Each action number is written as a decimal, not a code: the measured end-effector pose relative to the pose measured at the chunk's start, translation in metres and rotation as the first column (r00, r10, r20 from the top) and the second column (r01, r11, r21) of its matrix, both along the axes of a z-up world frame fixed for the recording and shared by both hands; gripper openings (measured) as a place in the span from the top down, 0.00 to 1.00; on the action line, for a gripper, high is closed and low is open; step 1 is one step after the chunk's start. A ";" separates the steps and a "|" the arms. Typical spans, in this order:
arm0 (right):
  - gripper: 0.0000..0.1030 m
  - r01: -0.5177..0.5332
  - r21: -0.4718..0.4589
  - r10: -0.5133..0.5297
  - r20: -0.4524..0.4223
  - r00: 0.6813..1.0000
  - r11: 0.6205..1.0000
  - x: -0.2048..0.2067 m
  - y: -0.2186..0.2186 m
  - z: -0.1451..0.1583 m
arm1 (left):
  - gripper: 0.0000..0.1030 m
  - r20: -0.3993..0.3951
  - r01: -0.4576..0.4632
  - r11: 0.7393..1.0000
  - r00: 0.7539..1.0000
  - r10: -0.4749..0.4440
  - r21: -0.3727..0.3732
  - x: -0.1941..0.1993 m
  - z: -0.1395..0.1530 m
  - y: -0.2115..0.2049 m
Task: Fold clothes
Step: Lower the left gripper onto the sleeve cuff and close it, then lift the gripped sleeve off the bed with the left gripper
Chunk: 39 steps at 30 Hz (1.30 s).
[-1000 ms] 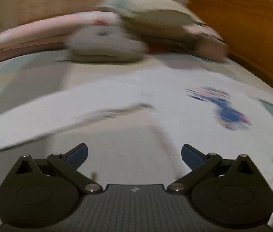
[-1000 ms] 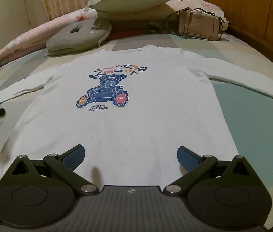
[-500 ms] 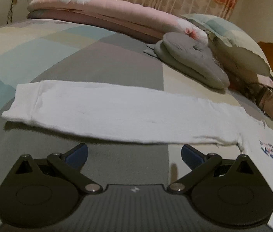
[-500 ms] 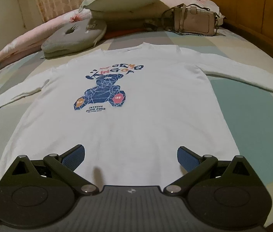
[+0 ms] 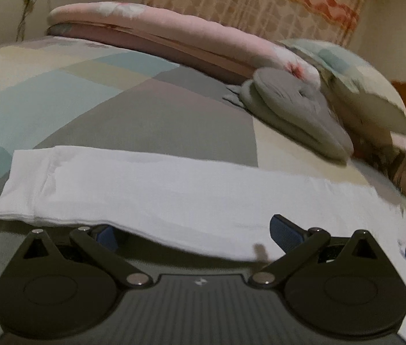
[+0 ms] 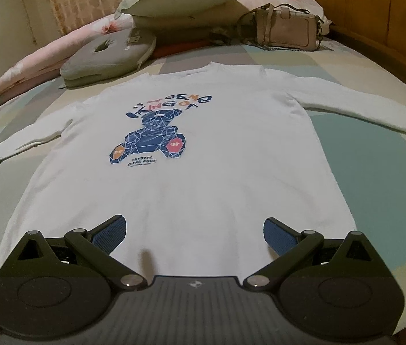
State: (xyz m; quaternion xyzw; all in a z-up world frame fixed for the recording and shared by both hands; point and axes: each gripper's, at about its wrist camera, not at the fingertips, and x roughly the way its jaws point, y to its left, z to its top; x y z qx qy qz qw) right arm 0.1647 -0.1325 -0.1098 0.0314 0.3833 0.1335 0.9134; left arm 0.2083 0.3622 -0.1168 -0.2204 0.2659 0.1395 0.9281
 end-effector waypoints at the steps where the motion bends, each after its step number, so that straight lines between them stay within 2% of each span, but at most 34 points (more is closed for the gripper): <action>1: 0.00 0.002 -0.001 -0.002 0.005 1.000 1.000 -0.001 0.000 0.001 | 0.01 0.011 -0.017 1.000 1.000 0.017 -0.023 -0.002 0.000 0.002; 4: 0.00 0.005 0.003 -0.005 0.012 1.000 1.000 -0.002 -0.002 0.003 | 0.01 0.049 -0.056 0.996 0.997 0.059 -0.063 -0.005 -0.002 0.005; 9: 0.00 0.003 0.013 -0.003 0.012 1.000 1.000 -0.002 -0.004 0.004 | 0.01 0.055 -0.094 0.995 0.994 0.095 -0.011 0.016 -0.006 0.021; 14: 0.00 0.000 0.015 0.000 0.016 1.000 1.000 -0.004 -0.004 0.005 | 0.01 0.082 -0.184 0.979 0.978 0.191 -0.092 0.024 -0.006 0.036; 17: 0.00 -0.011 0.023 0.011 0.018 1.000 1.000 -0.004 -0.003 0.006 | 0.01 0.082 -0.160 0.983 0.982 0.167 -0.090 0.025 0.002 0.029; 25: 0.00 -0.084 0.025 0.083 0.026 0.996 0.996 -0.006 0.013 0.009 | 0.01 0.147 -0.105 0.992 0.983 0.115 -0.071 0.025 0.038 0.017; 29: 0.00 -0.108 0.032 0.107 0.024 0.994 0.994 -0.008 0.017 0.011 | 0.01 0.151 -0.048 0.998 0.987 0.052 -0.030 0.035 0.056 0.001; 33: 0.00 -0.123 -0.005 0.124 0.025 0.992 0.992 -0.011 0.020 0.012 | 0.01 0.141 -0.005 1.000 0.990 0.003 0.017 0.047 0.071 -0.018; 39: 0.00 -0.133 -0.018 0.134 0.022 0.991 0.991 -0.015 0.016 0.011 | 0.01 0.129 0.050 0.999 0.990 -0.049 0.002 0.067 0.090 -0.045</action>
